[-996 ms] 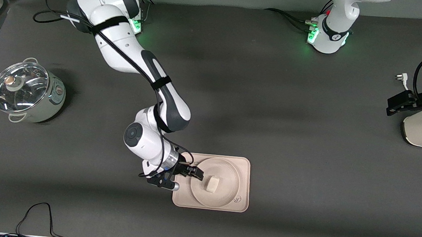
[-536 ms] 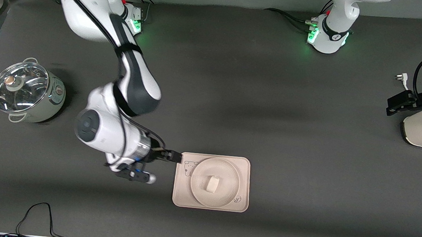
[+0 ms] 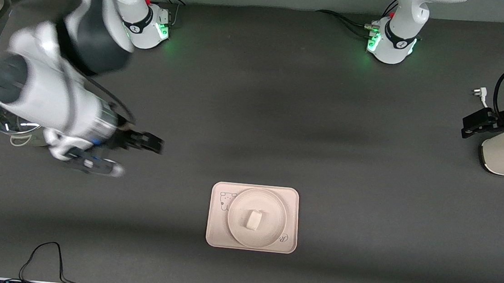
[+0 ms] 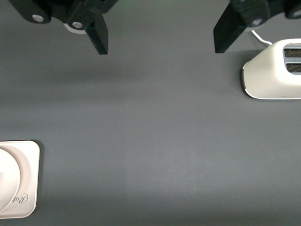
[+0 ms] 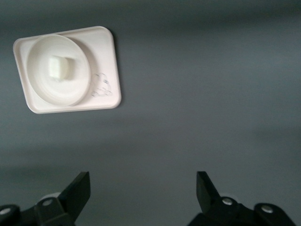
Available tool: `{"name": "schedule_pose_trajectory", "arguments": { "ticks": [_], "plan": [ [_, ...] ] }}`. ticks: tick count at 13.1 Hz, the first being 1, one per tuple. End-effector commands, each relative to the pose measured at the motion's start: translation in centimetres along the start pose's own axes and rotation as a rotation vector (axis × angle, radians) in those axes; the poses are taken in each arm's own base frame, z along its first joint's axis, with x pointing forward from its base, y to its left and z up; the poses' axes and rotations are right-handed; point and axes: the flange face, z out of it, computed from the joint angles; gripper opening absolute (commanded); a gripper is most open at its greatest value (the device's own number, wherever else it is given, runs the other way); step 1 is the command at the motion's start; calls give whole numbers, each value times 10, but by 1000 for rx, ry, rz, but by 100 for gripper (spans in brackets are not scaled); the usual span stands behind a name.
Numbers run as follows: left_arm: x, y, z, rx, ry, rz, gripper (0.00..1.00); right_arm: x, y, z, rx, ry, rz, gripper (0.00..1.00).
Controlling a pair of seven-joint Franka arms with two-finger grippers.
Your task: Place bun in plate and plate on tray
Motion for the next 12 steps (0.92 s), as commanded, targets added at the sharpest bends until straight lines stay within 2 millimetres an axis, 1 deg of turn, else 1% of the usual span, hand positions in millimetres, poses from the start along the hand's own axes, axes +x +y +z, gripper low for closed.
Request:
{"name": "schedule_pose_trajectory", "arguments": {
  "ticks": [1,3,4,5,6,8,9,12],
  "plan": [
    [-4,2,-7,-4,3,13,100,-30,66,-33,-47,3,-74,100],
    [-4,2,-7,-6,3,13,100,-44,97,-44,-63,4,-107,100],
    [-4,2,-7,-4,3,13,100,-48,106,-46,-85,9,-109,100],
    [-4,2,-7,-4,3,13,100,-50,110,-49,-117,14,-116,100],
    [-4,2,-7,-4,3,13,100,-51,117,-52,-142,12,-135,100],
    [-4,2,-7,-4,3,13,100,-48,152,-64,-149,21,-140,100],
    [-4,2,-7,-4,3,13,100,-48,162,-67,-147,23,-152,100],
    [-4,2,-7,-6,3,13,100,-52,185,-76,-146,22,-119,100]
  ]
}}
